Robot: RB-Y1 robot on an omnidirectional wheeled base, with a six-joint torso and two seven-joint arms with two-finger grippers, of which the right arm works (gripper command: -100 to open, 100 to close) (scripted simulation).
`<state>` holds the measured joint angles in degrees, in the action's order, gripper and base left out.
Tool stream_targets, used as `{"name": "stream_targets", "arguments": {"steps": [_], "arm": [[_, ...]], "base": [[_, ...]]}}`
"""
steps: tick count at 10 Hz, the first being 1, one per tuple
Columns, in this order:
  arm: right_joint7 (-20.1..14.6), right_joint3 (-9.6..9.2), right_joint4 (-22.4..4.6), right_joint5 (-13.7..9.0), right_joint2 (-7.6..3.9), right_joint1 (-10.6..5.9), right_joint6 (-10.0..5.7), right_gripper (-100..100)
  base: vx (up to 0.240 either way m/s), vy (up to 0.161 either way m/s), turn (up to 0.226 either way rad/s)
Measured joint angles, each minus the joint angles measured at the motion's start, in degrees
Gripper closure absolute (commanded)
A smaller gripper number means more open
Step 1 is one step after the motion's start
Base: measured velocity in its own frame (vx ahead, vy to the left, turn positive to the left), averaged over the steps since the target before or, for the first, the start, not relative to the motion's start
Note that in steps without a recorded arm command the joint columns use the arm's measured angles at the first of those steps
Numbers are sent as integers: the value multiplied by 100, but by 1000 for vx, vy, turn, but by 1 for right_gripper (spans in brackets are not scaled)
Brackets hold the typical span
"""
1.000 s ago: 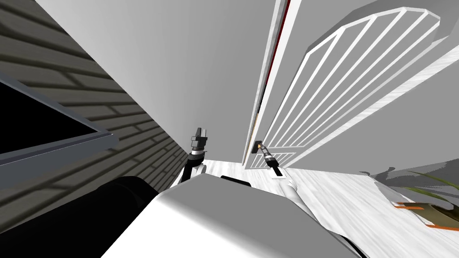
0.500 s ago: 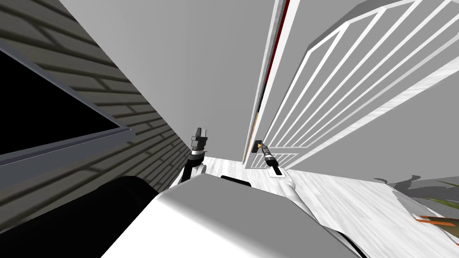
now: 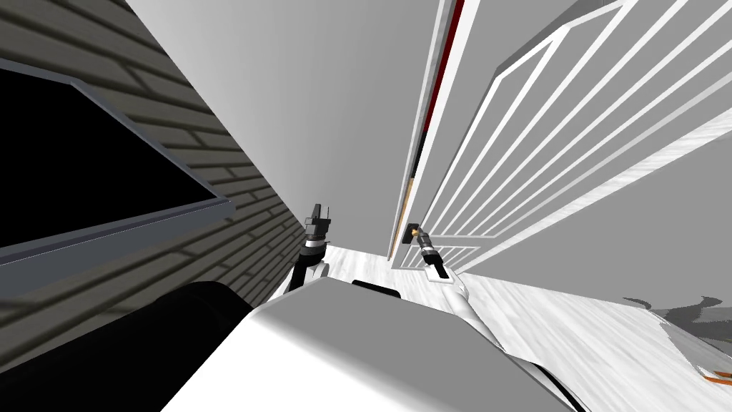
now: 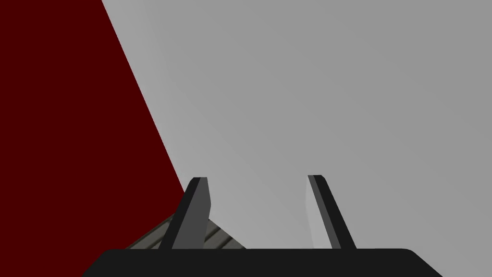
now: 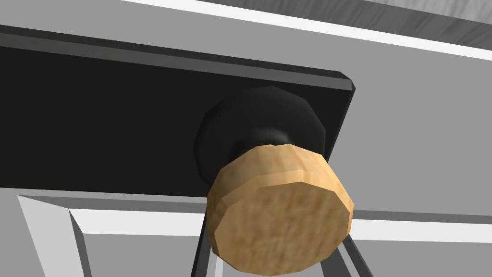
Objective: Pull the door open
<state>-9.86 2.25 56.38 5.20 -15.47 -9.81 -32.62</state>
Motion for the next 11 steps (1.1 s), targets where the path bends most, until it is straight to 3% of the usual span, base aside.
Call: {"name": "stream_targets", "arguments": {"steps": [2,3,5,8,11], "arm": [[-296,-53,-61,-330,-20,-42,34,100],[-411,-77,34,-428,-15,-12,114,100],[-704,-124,-115,-761,-30,-99,100,100],[-1051,-182,-77,-1092,-35,-86,188,100],[-1477,-270,-275,-1512,-76,-220,197,100]], "base": [[-68,-52,107],[-64,-48,130],[-68,-49,89],[-51,-37,85],[-62,-40,122]]}}
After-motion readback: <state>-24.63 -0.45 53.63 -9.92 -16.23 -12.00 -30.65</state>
